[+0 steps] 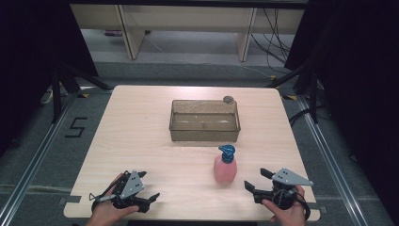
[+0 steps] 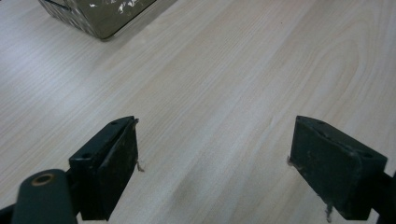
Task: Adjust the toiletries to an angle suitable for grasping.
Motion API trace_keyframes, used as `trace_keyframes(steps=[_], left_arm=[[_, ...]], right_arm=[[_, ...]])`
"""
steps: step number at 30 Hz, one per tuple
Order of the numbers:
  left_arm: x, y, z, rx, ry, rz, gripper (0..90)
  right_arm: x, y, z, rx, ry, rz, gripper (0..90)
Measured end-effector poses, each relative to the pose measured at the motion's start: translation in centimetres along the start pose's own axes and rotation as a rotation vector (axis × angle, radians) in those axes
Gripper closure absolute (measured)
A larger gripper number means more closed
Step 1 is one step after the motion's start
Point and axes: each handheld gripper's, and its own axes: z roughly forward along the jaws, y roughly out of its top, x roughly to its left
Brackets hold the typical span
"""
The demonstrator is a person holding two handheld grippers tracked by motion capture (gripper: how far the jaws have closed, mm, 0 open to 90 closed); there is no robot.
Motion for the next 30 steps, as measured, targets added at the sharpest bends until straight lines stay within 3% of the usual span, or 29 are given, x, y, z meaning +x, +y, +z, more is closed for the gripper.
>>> trace_keyframes(steps=[1, 2, 3, 4, 7, 8, 11, 12, 14, 15, 17, 20, 22, 23, 25, 27, 30], left_arm=[[0.0, 0.0, 0.0, 0.005, -0.001, 0.007, 14.9], [0.0, 0.0, 0.0, 0.006, 0.003, 0.006, 14.9], [0.0, 0.0, 0.0, 0.001, 0.001, 0.003, 14.9], [0.0, 0.0, 0.0, 0.006, 0.002, 0.005, 14.9], [0.0, 0.0, 0.0, 0.001, 0.003, 0.001, 14.9], [0.1, 0.0, 0.0, 0.007, -0.002, 0.010, 14.9], [0.0, 0.0, 0.0, 0.004, -0.003, 0.008, 14.9], [0.0, 0.0, 0.0, 0.005, -0.004, 0.009, 14.9], [0.0, 0.0, 0.0, 0.006, -0.006, 0.010, 14.9], [0.0, 0.0, 0.0, 0.005, -0.003, 0.008, 14.9], [0.0, 0.0, 0.0, 0.004, -0.003, 0.009, 14.9], [0.0, 0.0, 0.0, 0.005, -0.004, 0.009, 14.9], [0.0, 0.0, 0.0, 0.005, -0.006, 0.010, 14.9], [0.0, 0.0, 0.0, 0.005, -0.006, 0.010, 14.9], [0.0, 0.0, 0.0, 0.006, -0.007, 0.010, 14.9], [0.0, 0.0, 0.0, 0.002, -0.003, 0.008, 14.9], [0.0, 0.0, 0.0, 0.005, -0.005, 0.009, 14.9]], right_arm=[[-0.1, 0.1, 0.1, -0.013, 0.001, -0.028, 21.0], [0.1, 0.1, 0.2, -0.006, 0.002, -0.002, 21.0], [0.0, 0.2, 0.2, -0.015, 0.000, -0.036, 21.0], [0.0, 0.3, 0.2, -0.015, -0.001, -0.039, 21.0], [0.4, 0.4, 0.5, -0.040, 0.009, -0.019, 21.1], [0.3, 0.6, 0.4, -0.036, 0.008, -0.046, 21.1], [0.8, 0.8, 0.5, -0.028, 0.022, -0.023, 21.2], [0.7, 0.9, 0.7, -0.035, 0.021, -0.060, 21.5], [1.0, 0.9, 0.8, -0.036, 0.031, -0.040, 21.5], [1.0, 1.1, 1.0, -0.042, 0.033, -0.068, 21.6], [1.3, 1.2, 1.0, -0.031, 0.041, -0.046, 21.5], [1.4, 1.5, 1.5, -0.047, 0.039, -0.085, 21.6], [1.6, 1.6, 1.6, -0.036, 0.046, -0.057, 21.6], [1.5, 1.6, 1.7, -0.042, 0.043, -0.085, 21.9], [1.8, 1.6, 1.8, -0.031, 0.053, -0.061, 22.4], [1.6, 1.7, 2.0, -0.036, 0.052, -0.093, 22.6], [1.7, 1.8, 2.3, -0.058, 0.051, -0.085, 22.7]])
